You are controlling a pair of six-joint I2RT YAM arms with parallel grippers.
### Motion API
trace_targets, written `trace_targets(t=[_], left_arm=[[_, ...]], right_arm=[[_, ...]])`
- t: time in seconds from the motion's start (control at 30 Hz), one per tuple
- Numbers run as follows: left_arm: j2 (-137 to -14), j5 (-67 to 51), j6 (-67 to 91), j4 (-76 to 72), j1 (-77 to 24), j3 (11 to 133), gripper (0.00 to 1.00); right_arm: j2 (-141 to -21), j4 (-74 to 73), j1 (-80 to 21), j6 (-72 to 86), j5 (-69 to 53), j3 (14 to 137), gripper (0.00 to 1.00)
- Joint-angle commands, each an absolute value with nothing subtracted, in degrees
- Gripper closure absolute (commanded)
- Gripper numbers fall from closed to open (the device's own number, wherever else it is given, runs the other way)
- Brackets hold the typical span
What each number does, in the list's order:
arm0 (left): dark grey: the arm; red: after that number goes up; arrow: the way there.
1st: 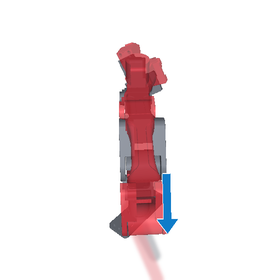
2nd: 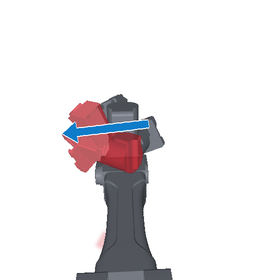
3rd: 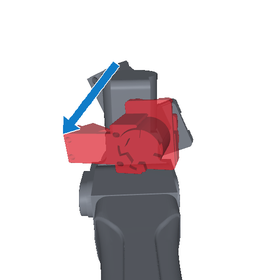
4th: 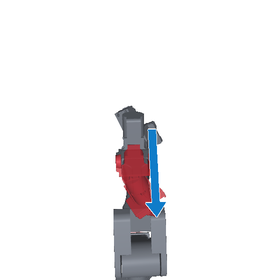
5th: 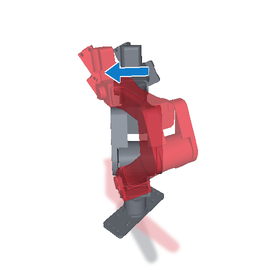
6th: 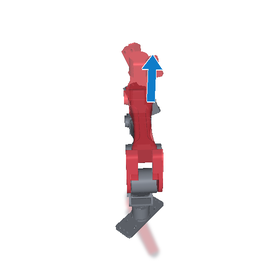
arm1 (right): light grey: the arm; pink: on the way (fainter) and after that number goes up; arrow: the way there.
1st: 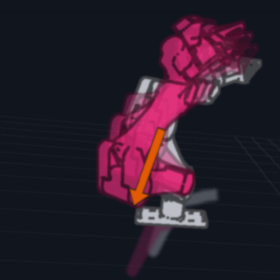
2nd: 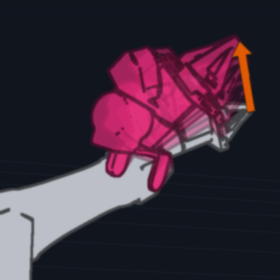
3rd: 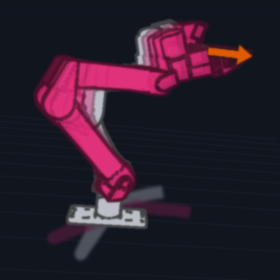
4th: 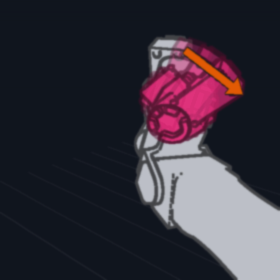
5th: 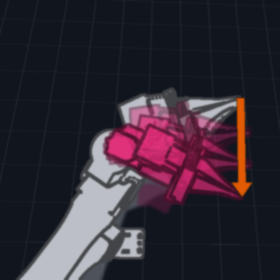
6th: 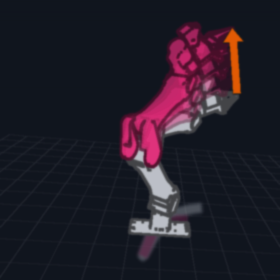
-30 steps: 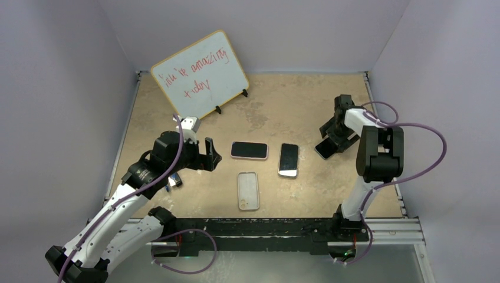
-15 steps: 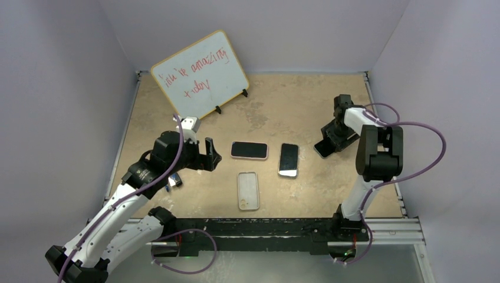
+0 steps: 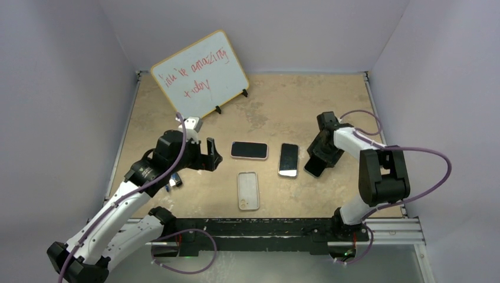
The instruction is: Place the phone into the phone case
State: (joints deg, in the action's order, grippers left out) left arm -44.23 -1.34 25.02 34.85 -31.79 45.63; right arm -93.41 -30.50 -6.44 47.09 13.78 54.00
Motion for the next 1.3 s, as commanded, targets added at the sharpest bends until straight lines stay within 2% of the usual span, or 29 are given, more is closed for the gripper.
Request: trace_targets(t=[0.0,0.33,0.7,1.0,1.27], left_arm=[[-45.8,-2.6,26.4,33.6,-31.7,46.5,0.05],[-48.5,-9.2,32.0,25.7,-31.7,40.3,0.06],[-53.9,-19.1,39.3,15.2,-31.6,34.2,0.06],[-44.9,-4.1,33.8,29.9,-31.6,44.4,0.06],[-41.8,-1.9,33.5,34.0,-31.6,46.9,0.06]], right_arm=[[-86.4,-31.0,-9.9,43.7,13.9,50.1,0.48],[-72.5,-32.8,-14.9,42.6,12.9,45.2,0.54],[-61.8,-22.3,-27.3,44.5,0.2,39.6,0.55],[-68.0,-12.4,-46.5,50.1,2.5,41.4,0.55],[-78.8,-3.7,-59.4,56.0,6.2,46.7,0.54]])
